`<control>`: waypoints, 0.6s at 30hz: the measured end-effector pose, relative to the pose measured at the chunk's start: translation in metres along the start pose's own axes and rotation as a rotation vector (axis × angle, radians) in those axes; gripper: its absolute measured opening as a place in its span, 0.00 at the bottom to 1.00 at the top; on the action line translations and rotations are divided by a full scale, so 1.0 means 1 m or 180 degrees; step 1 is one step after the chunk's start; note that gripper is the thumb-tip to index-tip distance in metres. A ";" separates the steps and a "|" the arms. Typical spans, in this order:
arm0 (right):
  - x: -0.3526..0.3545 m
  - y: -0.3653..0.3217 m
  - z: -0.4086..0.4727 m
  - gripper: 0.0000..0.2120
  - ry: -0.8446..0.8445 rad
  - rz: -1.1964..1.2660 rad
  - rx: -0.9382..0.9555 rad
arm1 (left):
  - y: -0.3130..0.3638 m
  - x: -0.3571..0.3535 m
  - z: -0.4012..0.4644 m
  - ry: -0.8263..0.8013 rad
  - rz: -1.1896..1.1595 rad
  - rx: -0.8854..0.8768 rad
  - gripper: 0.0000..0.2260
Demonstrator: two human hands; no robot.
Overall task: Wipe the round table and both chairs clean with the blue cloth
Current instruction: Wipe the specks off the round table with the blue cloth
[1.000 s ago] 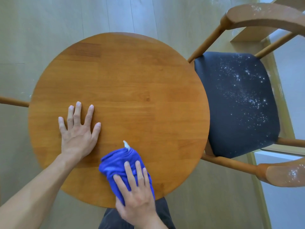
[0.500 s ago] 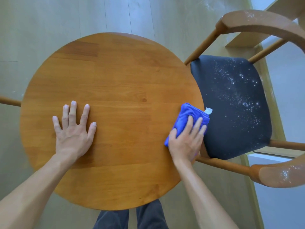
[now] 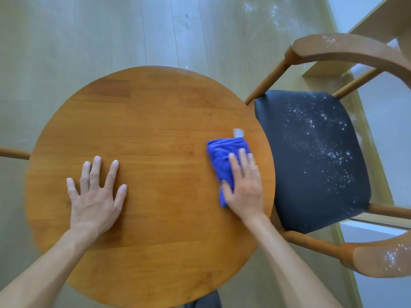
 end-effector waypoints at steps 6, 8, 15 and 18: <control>0.006 0.051 0.063 0.34 0.0127 0.0284 -0.2518 | 0.004 0.002 -0.001 0.0096 -0.0054 -0.0051 0.30; -0.001 0.035 0.087 0.35 0.0236 0.0204 -0.2732 | 0.005 0.002 -0.001 0.0141 -0.0036 -0.0119 0.29; -0.039 -0.091 0.204 0.37 0.0144 0.0039 -0.1789 | 0.004 0.001 -0.001 0.0239 -0.0045 -0.0190 0.27; -0.061 -0.177 0.240 0.37 -0.0043 -0.0006 -0.0955 | 0.003 -0.001 0.000 0.0239 -0.0045 -0.0183 0.27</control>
Point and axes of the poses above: each hand's wrist, its own z-axis towards the middle knuckle, its own x-axis out of the back of the hand, y = z × x, the point moved 2 cm from there along z, towards the middle knuckle, and after that the axes turned 1 degree about -z, right-handed, at the moved point
